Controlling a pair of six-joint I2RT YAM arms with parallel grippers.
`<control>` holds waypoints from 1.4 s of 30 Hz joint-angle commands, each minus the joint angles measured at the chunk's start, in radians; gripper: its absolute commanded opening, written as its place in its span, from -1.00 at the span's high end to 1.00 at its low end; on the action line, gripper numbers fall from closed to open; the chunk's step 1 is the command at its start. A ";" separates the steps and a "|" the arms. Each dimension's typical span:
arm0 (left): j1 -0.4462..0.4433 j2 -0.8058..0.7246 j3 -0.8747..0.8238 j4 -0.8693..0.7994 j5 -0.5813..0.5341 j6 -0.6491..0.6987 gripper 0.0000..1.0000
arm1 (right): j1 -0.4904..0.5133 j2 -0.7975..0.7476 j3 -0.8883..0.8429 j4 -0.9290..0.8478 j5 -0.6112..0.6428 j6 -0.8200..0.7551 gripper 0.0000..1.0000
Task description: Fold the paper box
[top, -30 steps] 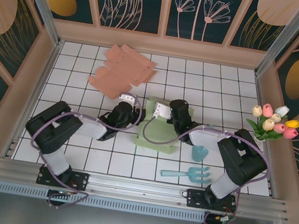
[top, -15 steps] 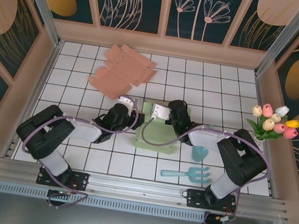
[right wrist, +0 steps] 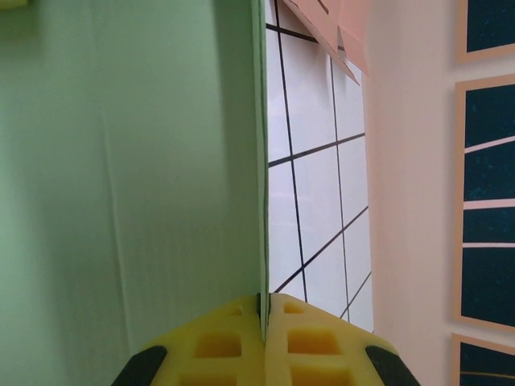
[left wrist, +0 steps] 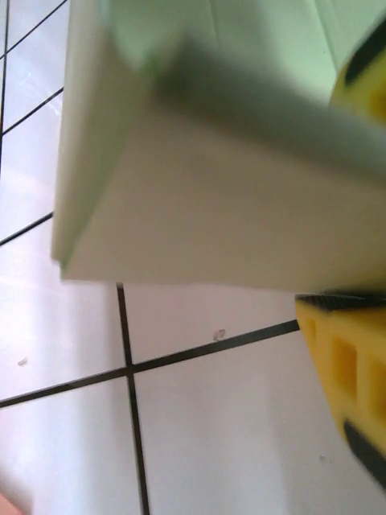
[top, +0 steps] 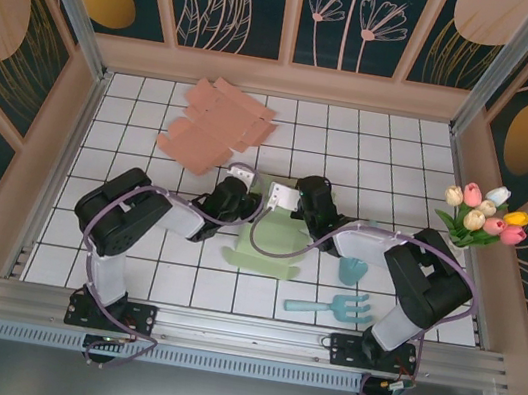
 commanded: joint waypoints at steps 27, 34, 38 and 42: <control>0.011 -0.215 -0.132 0.000 -0.173 0.020 0.22 | 0.003 0.023 -0.001 -0.014 -0.030 0.064 1.00; 0.011 -0.290 -0.135 -0.001 -0.170 0.014 0.16 | 0.009 0.019 -0.004 -0.018 -0.031 0.066 1.00; 0.011 -0.230 -0.082 -0.030 -0.175 0.031 0.11 | 0.015 0.012 -0.008 -0.022 -0.032 0.067 1.00; 0.011 -0.171 -0.042 -0.015 -0.222 0.049 0.15 | 0.017 0.009 -0.007 -0.026 -0.038 0.062 1.00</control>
